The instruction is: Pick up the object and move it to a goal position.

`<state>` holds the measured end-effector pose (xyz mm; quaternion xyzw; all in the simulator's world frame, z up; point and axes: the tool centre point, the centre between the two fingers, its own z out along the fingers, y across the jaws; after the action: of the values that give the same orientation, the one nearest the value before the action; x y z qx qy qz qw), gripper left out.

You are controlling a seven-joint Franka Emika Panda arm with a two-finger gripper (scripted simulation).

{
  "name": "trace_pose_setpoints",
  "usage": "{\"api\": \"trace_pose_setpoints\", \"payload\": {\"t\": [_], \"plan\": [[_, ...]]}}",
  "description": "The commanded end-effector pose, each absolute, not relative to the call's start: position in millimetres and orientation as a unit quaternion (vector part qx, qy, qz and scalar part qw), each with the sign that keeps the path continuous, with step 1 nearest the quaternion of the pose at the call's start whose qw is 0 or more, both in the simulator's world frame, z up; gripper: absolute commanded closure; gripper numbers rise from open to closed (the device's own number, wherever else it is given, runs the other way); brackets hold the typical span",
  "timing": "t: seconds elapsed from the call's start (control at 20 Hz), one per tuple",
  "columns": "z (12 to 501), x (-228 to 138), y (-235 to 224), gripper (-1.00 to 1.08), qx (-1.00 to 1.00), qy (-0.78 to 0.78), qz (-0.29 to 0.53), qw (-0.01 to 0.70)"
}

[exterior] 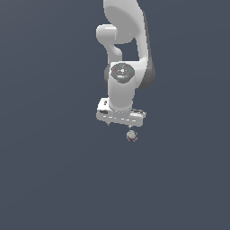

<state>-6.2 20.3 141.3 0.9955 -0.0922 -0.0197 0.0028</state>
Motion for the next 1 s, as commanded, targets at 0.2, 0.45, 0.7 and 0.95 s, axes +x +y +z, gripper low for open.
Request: {"api": "trace_pose_setpoints", "payload": {"t": [0.2, 0.45, 0.7, 0.95], "plan": [[133, -6, 31, -0.92, 0.985, -0.171, -0.018, 0.002], [127, -6, 40, -0.92, 0.973, -0.232, -0.016, 0.002], [121, -5, 48, -0.92, 0.956, -0.292, -0.015, 0.002], [115, -5, 56, -0.92, 0.936, -0.351, -0.013, 0.002]]}}
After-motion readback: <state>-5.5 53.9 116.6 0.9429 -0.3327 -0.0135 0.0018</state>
